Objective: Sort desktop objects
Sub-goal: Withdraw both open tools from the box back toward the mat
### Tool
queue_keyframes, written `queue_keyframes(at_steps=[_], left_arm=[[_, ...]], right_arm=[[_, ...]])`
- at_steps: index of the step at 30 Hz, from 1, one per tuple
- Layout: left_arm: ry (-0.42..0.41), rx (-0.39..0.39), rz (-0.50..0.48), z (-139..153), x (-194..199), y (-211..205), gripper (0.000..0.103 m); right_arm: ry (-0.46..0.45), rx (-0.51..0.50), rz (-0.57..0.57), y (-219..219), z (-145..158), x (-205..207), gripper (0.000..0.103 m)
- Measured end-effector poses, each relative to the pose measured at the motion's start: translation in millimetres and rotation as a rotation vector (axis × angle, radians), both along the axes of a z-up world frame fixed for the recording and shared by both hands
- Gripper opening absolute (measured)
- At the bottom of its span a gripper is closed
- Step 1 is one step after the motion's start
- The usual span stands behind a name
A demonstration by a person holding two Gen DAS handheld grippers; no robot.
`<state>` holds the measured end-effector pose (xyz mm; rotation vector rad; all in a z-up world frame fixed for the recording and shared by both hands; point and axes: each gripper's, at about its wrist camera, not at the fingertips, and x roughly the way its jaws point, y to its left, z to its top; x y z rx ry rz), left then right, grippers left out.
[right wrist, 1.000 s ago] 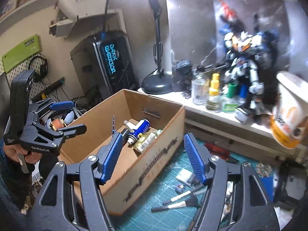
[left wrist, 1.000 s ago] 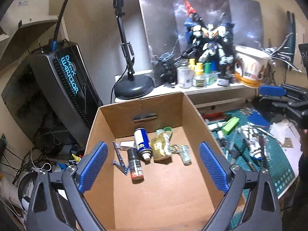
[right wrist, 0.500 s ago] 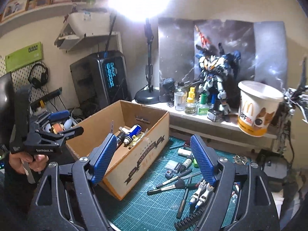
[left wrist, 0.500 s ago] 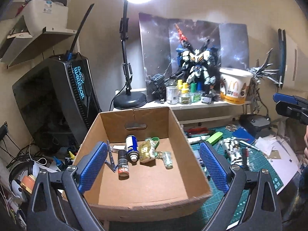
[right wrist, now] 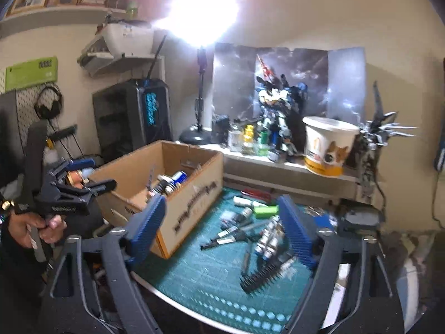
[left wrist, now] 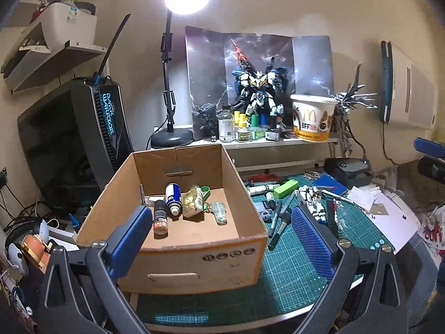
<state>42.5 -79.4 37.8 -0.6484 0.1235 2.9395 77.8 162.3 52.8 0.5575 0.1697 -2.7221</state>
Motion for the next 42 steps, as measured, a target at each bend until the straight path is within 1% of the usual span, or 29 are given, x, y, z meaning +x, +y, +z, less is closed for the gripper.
queue_keyframes(at_steps=[2, 5, 7, 10, 12, 15, 17, 18, 20, 22, 26, 29, 31, 35, 38, 41, 42], left_arm=[[0.018, -0.006, 0.012, -5, 6, 5, 0.101], [0.014, -0.019, 0.003, -18, 9, 16, 0.101], [0.002, -0.012, -0.007, -26, 8, 22, 0.101], [-0.016, 0.029, -0.025, -41, 8, 30, 0.101], [-0.001, 0.076, -0.036, -54, 14, 36, 0.101], [-0.003, 0.066, -0.097, -72, 20, 52, 0.101], [-0.008, 0.021, -0.115, -81, 18, 65, 0.101], [-0.017, 0.027, -0.116, -84, 16, 68, 0.101], [-0.042, 0.079, -0.115, -92, 11, 69, 0.101], [-0.035, 0.101, -0.093, -99, 12, 71, 0.101], [-0.044, 0.052, -0.126, -111, 11, 88, 0.101], [-0.075, 0.046, -0.15, -120, 7, 94, 0.101], [-0.102, 0.043, -0.168, -127, 2, 97, 0.101], [-0.128, 0.045, -0.179, -135, -4, 98, 0.101], [-0.112, 0.039, -0.207, -138, -5, 99, 0.101], [-0.096, 0.021, -0.192, -140, -6, 102, 0.101], [-0.088, 0.018, -0.188, -140, -6, 102, 0.101]], right_arm=[[0.001, 0.023, -0.057, 4, -6, 10, 0.09], [-0.027, -0.002, -0.09, 15, -17, 18, 0.09], [-0.047, -0.011, -0.114, 22, -25, 22, 0.09], [-0.07, -0.022, -0.151, 31, -35, 26, 0.09], [-0.082, -0.056, -0.171, 39, -45, 29, 0.09], [-0.129, -0.068, -0.209, 48, -67, 29, 0.09], [-0.158, -0.058, -0.255, 53, -82, 28, 0.09], [-0.172, -0.063, -0.275, 56, -89, 28, 0.09], [-0.193, -0.08, -0.302, 62, -99, 27, 0.09], [-0.206, -0.099, -0.321, 67, -109, 28, 0.09], [-0.23, -0.092, -0.335, 68, -123, 29, 0.09], [-0.23, -0.078, -0.339, 71, -130, 28, 0.09], [-0.238, -0.079, -0.342, 75, -135, 26, 0.08], [-0.26, -0.089, -0.349, 85, -143, 20, 0.075], [-0.267, -0.098, -0.347, 90, -149, 16, 0.072], [-0.263, -0.092, -0.345, 90, -154, 12, 0.066], [-0.253, -0.093, -0.349, 90, -155, 12, 0.059]])
